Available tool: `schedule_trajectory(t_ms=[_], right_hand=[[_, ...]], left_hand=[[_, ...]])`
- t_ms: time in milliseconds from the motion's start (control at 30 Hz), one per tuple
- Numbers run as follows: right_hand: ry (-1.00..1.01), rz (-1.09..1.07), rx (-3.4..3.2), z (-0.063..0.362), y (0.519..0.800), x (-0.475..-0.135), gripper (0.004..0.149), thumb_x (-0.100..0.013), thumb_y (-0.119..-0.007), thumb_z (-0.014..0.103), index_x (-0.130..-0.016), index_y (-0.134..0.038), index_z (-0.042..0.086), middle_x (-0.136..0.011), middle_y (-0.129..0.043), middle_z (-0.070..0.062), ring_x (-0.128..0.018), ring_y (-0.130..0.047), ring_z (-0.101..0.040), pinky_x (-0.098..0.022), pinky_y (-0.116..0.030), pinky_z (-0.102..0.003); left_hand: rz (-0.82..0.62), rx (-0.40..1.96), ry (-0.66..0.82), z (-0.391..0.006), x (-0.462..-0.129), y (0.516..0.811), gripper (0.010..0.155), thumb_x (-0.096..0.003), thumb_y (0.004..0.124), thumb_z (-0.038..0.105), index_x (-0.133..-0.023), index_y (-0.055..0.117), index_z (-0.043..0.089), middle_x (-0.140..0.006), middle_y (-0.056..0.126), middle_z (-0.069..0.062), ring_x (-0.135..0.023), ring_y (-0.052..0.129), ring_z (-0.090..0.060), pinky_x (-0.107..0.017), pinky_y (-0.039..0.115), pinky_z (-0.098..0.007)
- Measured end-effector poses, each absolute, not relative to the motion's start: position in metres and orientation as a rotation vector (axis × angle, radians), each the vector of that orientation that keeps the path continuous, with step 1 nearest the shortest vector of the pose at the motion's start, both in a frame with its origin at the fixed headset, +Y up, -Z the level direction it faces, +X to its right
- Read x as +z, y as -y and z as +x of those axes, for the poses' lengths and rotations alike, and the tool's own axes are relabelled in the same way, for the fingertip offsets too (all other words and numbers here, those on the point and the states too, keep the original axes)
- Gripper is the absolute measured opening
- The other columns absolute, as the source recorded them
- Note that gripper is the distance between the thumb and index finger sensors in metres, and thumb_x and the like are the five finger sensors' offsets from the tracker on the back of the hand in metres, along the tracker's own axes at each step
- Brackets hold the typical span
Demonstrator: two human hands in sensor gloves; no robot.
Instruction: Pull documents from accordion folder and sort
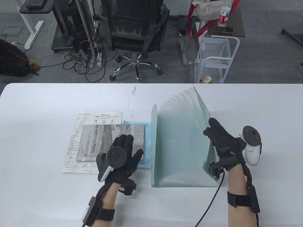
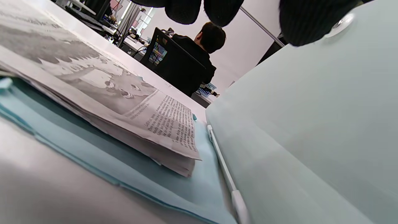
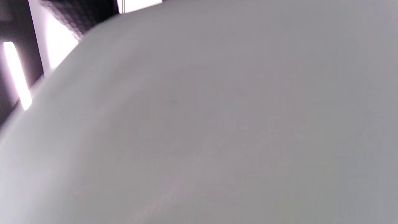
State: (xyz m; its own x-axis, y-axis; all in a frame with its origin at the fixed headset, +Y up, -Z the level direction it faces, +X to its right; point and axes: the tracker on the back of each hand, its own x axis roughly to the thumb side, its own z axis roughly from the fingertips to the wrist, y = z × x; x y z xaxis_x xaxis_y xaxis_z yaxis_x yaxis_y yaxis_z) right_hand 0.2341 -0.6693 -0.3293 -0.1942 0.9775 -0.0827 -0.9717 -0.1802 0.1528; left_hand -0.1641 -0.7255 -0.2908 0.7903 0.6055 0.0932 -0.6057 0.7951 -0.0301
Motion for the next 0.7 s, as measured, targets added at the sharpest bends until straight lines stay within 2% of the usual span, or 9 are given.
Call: schedule_trajectory(t_ms=[167, 400, 700], right_hand=[[-0.24, -0.006, 1.944, 0.194, 0.672, -0.336, 0.081, -0.049, -0.072, 0.056, -0.107, -0.035, 0.013, -0.095, -0.054, -0.018, -0.098, -0.04, -0.049, -0.061, -0.037, -0.075], [-0.362, -0.141, 2.371, 0.119, 0.698, -0.353, 0.082, -0.046, -0.076, 0.056, -0.106, -0.038, 0.014, -0.092, -0.058, -0.017, -0.098, -0.043, -0.048, -0.061, -0.038, -0.075], [-0.463, -0.264, 2.654, 0.08, 0.732, -0.363, 0.082, -0.042, -0.081, 0.057, -0.104, -0.048, 0.014, -0.09, -0.063, -0.016, -0.099, -0.043, -0.045, -0.062, -0.04, -0.075]], left_hand=[[-0.017, 0.613, 0.096, -0.17, -0.29, 0.736, 0.071, -0.0526, 0.067, 0.056, -0.11, 0.044, 0.022, -0.116, 0.04, -0.014, -0.108, 0.04, -0.042, -0.075, 0.034, -0.062], [0.0, 0.758, 0.095, -0.183, -0.284, 0.735, 0.071, -0.0523, 0.067, 0.057, -0.11, 0.045, 0.021, -0.116, 0.042, -0.015, -0.107, 0.041, -0.043, -0.075, 0.035, -0.062], [0.0, 0.82, 0.157, -0.179, -0.281, 0.732, 0.072, -0.0519, 0.067, 0.059, -0.11, 0.047, 0.021, -0.116, 0.04, -0.015, -0.108, 0.041, -0.043, -0.075, 0.035, -0.062]])
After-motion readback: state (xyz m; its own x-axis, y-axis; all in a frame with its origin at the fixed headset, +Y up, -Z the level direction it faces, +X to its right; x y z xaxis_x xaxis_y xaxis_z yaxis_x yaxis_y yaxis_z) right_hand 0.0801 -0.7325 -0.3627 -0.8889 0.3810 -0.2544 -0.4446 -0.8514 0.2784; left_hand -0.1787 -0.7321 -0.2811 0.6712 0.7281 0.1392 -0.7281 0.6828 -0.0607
